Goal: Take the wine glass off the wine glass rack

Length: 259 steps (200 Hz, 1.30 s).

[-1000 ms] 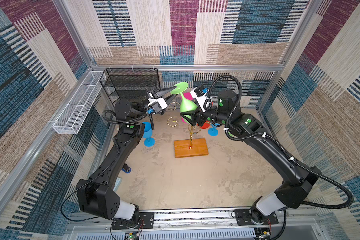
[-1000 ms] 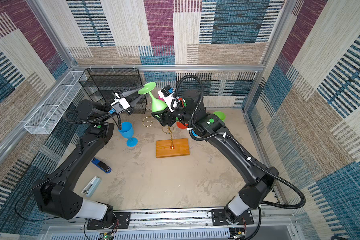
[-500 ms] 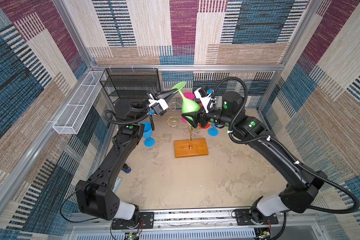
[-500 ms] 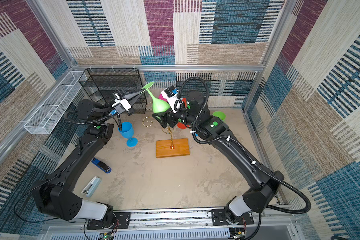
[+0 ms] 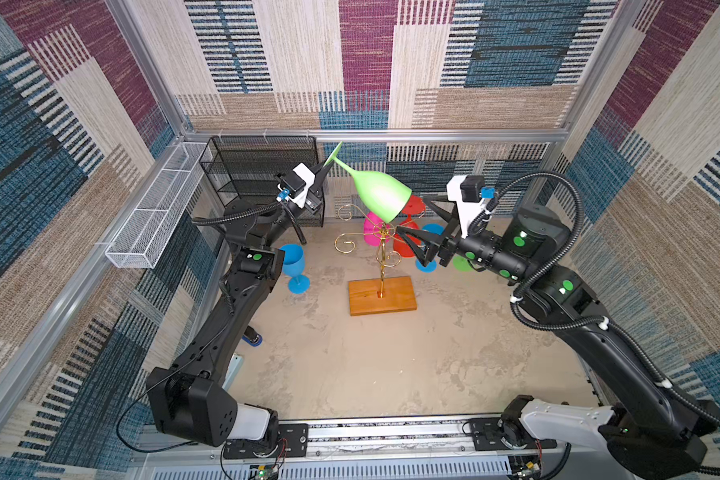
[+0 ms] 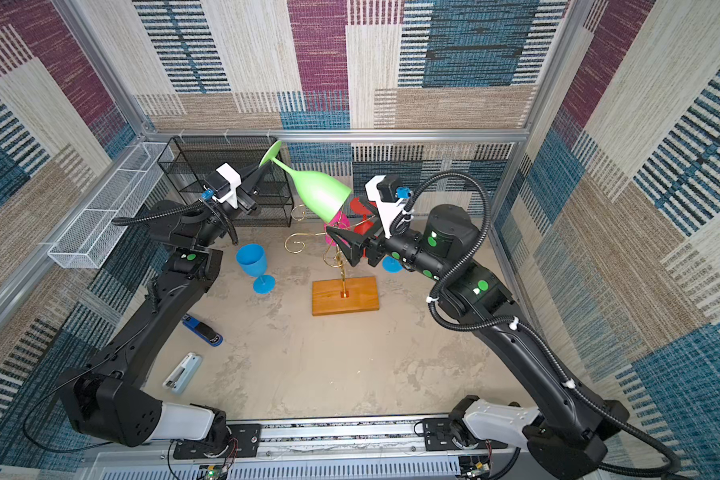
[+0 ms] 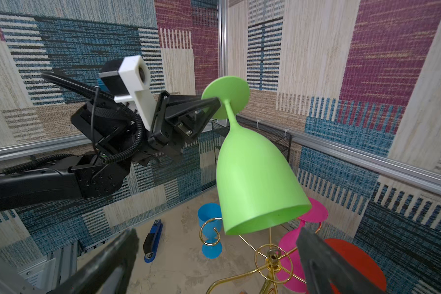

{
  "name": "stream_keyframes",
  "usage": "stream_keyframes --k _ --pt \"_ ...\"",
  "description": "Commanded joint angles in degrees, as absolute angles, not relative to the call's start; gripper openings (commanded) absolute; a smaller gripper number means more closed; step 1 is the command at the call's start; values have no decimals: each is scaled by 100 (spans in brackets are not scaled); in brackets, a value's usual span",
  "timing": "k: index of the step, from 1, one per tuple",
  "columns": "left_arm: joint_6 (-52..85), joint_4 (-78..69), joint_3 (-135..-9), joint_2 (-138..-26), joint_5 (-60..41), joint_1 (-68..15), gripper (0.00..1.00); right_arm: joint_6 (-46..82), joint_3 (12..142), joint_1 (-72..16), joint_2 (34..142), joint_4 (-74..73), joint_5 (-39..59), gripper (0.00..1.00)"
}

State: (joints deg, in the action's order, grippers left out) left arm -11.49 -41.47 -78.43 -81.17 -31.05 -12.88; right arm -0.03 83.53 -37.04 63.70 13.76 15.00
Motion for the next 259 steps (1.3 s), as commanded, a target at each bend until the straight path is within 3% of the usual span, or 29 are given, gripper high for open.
stream_keyframes --k 1,24,62,208,259 --pt "-157 -4451 -7699 -8087 -2663 -1248 0 149 7951 -3636 5933 933 1137 99" --pt "492 -4771 -7560 -8121 -2724 -1204 0 234 7572 -3556 5649 753 1111 97" --pt "949 -5072 -7431 -8140 -3041 -1187 0 143 7140 -3503 5613 112 994 83" --pt "1271 -5132 -7280 -7954 -3806 -1187 0 -60 8240 -3292 7457 -371 1510 68" --pt "1532 -5097 -7360 -8011 -4089 -1187 0 -70 8505 -3288 7790 -332 1894 46"
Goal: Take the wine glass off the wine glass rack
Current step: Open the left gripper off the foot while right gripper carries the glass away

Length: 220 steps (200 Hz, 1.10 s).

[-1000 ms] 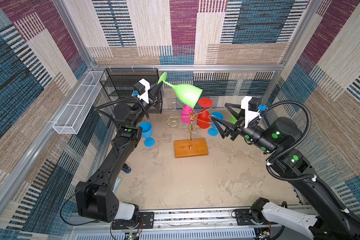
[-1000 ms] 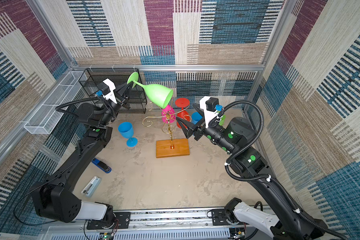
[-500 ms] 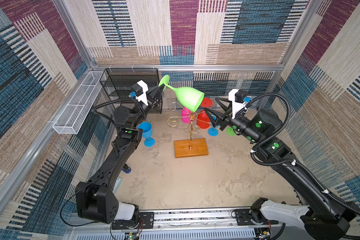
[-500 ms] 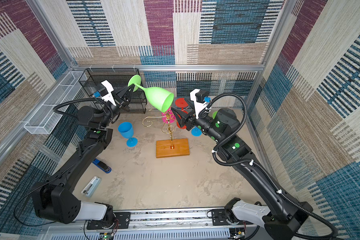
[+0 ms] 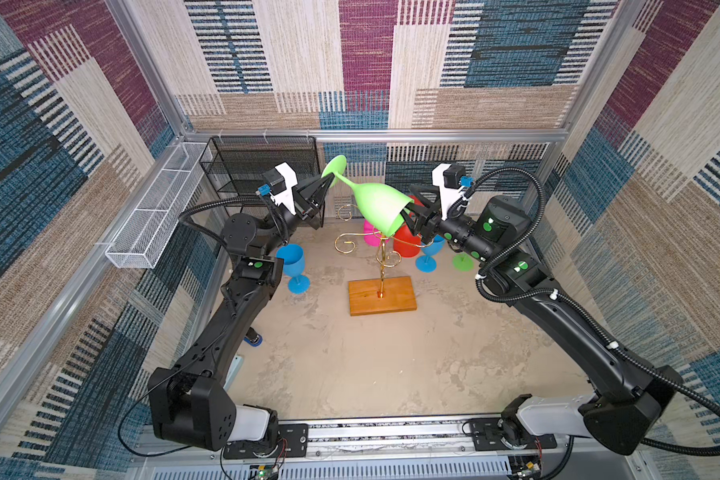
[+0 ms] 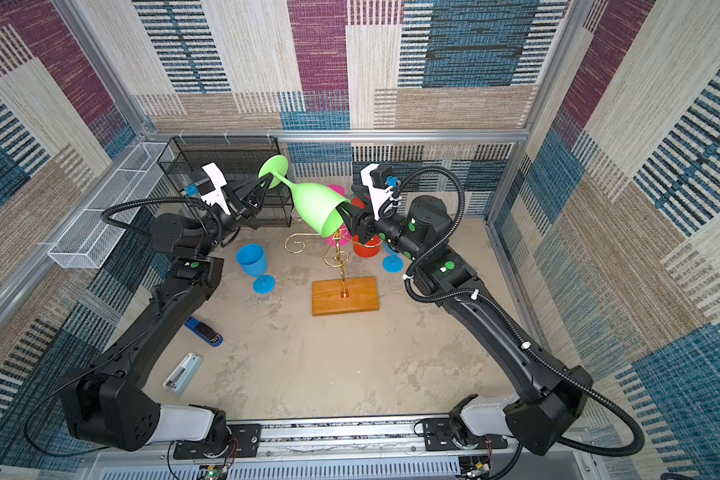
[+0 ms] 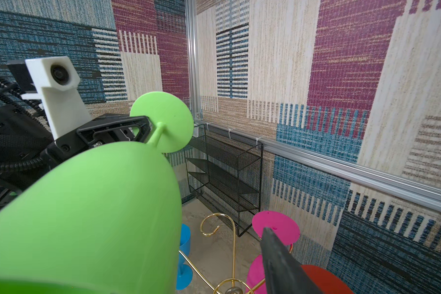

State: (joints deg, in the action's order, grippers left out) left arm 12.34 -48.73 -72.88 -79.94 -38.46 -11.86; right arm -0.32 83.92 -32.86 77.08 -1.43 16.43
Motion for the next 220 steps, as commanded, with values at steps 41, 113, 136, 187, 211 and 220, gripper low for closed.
stream_keyframes --k 41,113,136,187,211,220 --pt "1678 -5075 -7426 -8108 -4066 -1187 0 0 8515 -3292 7805 -282 2065 27" --pt "1795 -5161 -7418 -8143 -4106 -1187 26 262 8473 -3288 7683 -139 1975 0" --pt "1766 -5225 -7330 -8091 -4009 -1187 42 294 8566 -3294 7582 129 1464 0" --pt "1508 -5625 -6992 -8041 -3394 -1178 62 195 8547 -3240 6873 856 194 0" --pt "1441 -5818 -6965 -8060 -3120 -1144 64 265 8659 -3161 6518 1701 -678 0" --pt "1424 -5834 -6982 -8073 -3067 -1113 64 367 8705 -3123 6356 2093 -1039 0"
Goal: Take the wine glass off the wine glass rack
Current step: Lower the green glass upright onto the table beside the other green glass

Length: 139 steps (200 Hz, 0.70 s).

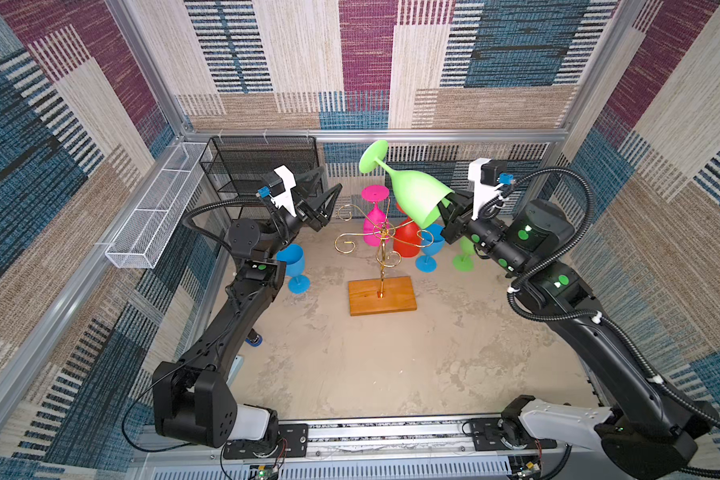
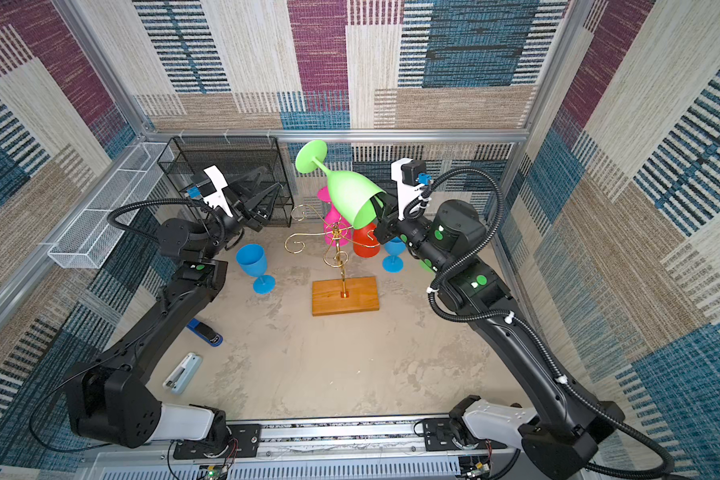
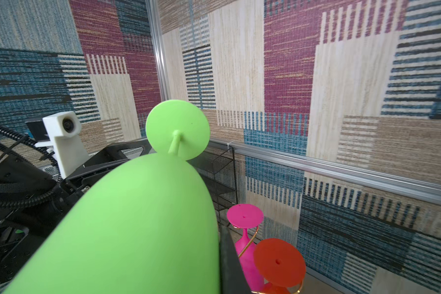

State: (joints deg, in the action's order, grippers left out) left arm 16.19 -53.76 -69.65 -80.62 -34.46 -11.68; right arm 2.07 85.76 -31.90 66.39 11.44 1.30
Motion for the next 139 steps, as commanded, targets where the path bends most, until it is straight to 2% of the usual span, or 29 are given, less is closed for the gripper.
stream_keyframes --k 1,41,59,98,139 --pt "1424 -5835 -6980 -8075 -3059 -1110 64 377 8708 -3121 6333 2123 -1060 0" --pt "1665 -5696 -7124 -8160 -2407 -998 67 1039 8640 -3078 5255 3814 -2263 0" --pt "1622 -5574 -7205 -8191 -2334 -976 67 1463 8698 -3083 4992 4621 -2443 0" --pt "1633 -5462 -7162 -8142 -2370 -892 67 2187 8460 -3080 5020 6012 -2348 0" --pt "1365 -5032 -7112 -7928 -2762 -825 67 2364 7938 -3027 5385 6651 -2048 0"
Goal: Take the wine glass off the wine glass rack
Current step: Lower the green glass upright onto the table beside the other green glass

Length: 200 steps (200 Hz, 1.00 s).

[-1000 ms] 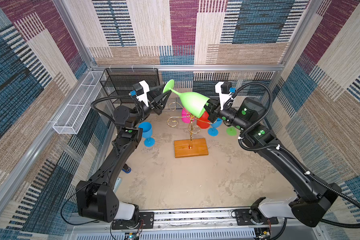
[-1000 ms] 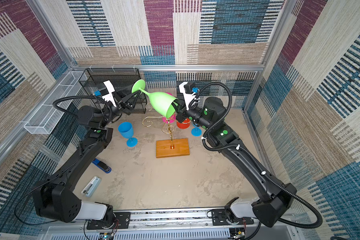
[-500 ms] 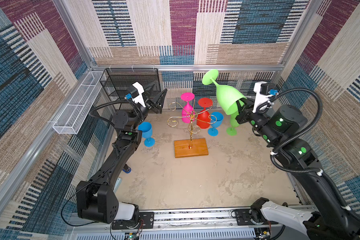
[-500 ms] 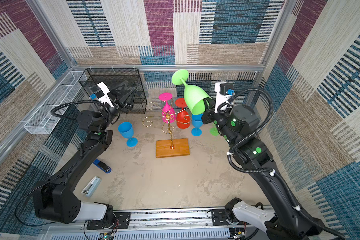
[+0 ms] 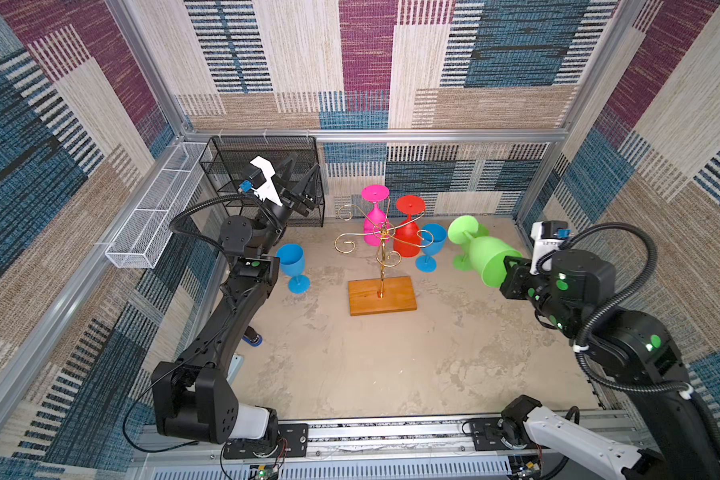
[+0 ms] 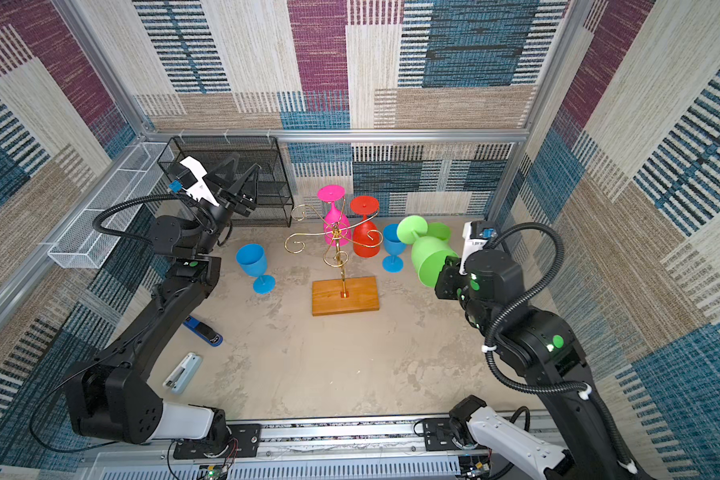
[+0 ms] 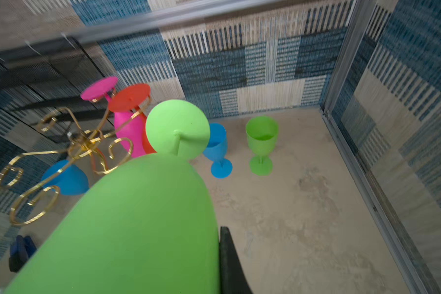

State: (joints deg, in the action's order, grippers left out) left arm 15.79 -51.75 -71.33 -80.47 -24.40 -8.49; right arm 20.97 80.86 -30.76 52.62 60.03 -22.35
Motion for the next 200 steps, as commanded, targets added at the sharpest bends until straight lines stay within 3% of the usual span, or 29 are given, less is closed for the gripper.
stream_keyframes --k 1,107,200 --pt "1359 -5021 -7120 -7924 -2769 -817 67 2364 7933 -3017 5395 6674 -2044 0" --pt "510 -3892 -7198 -7472 -2512 -876 67 1137 8048 -1007 7485 6656 -151 0" --pt "-524 -2995 -7295 -7252 -2030 -1314 67 713 8334 -55 8882 6631 19 0"
